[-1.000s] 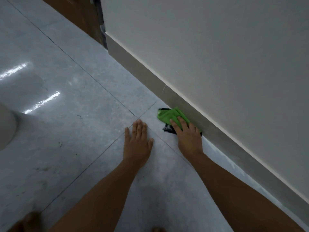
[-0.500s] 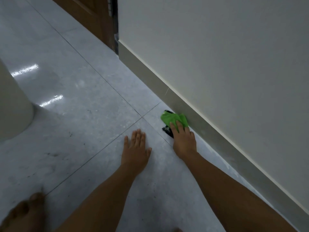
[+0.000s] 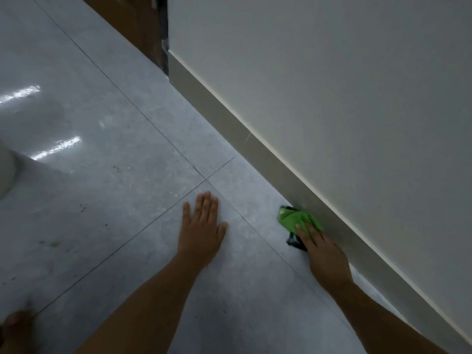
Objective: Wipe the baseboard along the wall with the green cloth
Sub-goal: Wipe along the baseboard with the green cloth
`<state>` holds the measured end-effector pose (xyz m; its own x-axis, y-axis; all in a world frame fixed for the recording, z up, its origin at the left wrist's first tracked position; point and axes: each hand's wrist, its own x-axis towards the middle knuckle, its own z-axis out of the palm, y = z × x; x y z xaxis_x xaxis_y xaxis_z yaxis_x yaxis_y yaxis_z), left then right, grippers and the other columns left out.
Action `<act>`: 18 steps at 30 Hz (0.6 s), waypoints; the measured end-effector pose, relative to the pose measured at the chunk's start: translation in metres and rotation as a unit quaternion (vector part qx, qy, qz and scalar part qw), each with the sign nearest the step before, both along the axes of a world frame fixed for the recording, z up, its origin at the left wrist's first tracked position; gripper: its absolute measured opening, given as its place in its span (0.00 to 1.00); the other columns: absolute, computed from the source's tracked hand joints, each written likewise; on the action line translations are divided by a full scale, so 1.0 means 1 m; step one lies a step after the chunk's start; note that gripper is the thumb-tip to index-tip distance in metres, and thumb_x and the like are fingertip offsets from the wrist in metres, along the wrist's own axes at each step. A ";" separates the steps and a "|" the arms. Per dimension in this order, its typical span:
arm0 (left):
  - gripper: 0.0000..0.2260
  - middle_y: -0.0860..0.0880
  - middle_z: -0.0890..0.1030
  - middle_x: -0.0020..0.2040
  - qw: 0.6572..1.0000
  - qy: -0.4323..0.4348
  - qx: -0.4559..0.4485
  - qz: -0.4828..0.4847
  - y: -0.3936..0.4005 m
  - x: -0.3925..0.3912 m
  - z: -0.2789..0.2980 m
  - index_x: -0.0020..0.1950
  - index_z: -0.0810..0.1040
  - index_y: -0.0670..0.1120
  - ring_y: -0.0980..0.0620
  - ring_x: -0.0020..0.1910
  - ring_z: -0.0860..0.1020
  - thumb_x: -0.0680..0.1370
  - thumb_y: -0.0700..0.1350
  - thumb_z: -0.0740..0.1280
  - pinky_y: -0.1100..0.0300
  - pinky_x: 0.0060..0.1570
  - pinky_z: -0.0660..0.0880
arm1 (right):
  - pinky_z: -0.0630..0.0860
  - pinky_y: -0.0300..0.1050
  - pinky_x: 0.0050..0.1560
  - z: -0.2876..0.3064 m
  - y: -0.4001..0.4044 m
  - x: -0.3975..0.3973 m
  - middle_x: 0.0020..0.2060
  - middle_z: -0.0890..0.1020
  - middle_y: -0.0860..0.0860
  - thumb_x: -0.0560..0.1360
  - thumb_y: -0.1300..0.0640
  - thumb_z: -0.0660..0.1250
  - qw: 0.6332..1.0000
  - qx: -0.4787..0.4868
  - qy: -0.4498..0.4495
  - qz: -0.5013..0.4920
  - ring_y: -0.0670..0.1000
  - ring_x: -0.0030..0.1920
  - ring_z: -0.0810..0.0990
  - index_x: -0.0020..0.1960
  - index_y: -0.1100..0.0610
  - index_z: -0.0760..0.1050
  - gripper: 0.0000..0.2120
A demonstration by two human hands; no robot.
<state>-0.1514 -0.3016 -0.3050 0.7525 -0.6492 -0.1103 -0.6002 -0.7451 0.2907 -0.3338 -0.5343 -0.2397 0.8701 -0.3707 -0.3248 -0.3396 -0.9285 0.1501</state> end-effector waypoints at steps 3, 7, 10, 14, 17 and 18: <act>0.30 0.40 0.57 0.75 1.000 -0.017 -0.015 0.006 0.001 -0.003 -0.006 0.74 0.56 0.39 0.43 0.74 0.54 0.79 0.57 0.47 0.42 0.69 0.47 | 0.79 0.51 0.37 -0.004 0.021 0.064 0.67 0.74 0.56 0.64 0.72 0.67 1.000 0.018 -0.007 0.001 0.62 0.52 0.78 0.71 0.55 0.66 0.37; 0.30 0.43 0.51 0.76 1.000 -0.025 -0.005 0.008 0.003 -0.002 -0.005 0.75 0.51 0.42 0.45 0.75 0.48 0.79 0.59 0.45 0.44 0.70 0.43 | 0.74 0.53 0.55 0.008 0.046 0.156 0.73 0.65 0.55 0.75 0.66 0.59 0.996 -0.008 -0.063 0.059 0.60 0.65 0.69 0.73 0.53 0.62 0.28; 0.30 0.43 0.54 0.75 1.000 -0.030 0.005 0.007 0.002 0.000 -0.005 0.75 0.54 0.42 0.46 0.75 0.50 0.78 0.59 0.46 0.46 0.70 0.43 | 0.71 0.52 0.55 0.031 0.051 0.201 0.64 0.77 0.52 0.72 0.58 0.59 0.972 -0.101 -0.089 0.193 0.57 0.57 0.78 0.59 0.52 0.79 0.18; 0.30 0.43 0.59 0.74 1.000 -0.014 -0.005 -0.006 0.008 0.004 -0.004 0.74 0.57 0.42 0.47 0.74 0.55 0.79 0.60 0.45 0.48 0.70 0.45 | 0.58 0.57 0.71 0.033 0.018 0.173 0.63 0.78 0.51 0.73 0.55 0.59 0.923 -0.254 0.033 0.288 0.57 0.65 0.73 0.54 0.52 0.82 0.16; 0.31 0.41 0.62 0.73 1.000 -0.012 -0.013 -0.002 0.008 0.005 -0.002 0.73 0.58 0.41 0.46 0.73 0.57 0.79 0.60 0.44 0.48 0.70 0.45 | 0.50 0.58 0.73 0.026 -0.018 0.087 0.62 0.79 0.55 0.72 0.62 0.54 0.916 -0.286 0.063 0.274 0.60 0.65 0.73 0.53 0.59 0.82 0.19; 0.31 0.41 0.63 0.73 1.000 -0.011 -0.013 -0.005 0.008 0.005 -0.001 0.73 0.58 0.40 0.45 0.72 0.58 0.79 0.60 0.44 0.48 0.70 0.46 | 0.47 0.58 0.74 0.025 -0.027 0.048 0.64 0.77 0.56 0.72 0.63 0.53 0.918 -0.286 0.088 0.260 0.61 0.66 0.71 0.57 0.60 0.80 0.20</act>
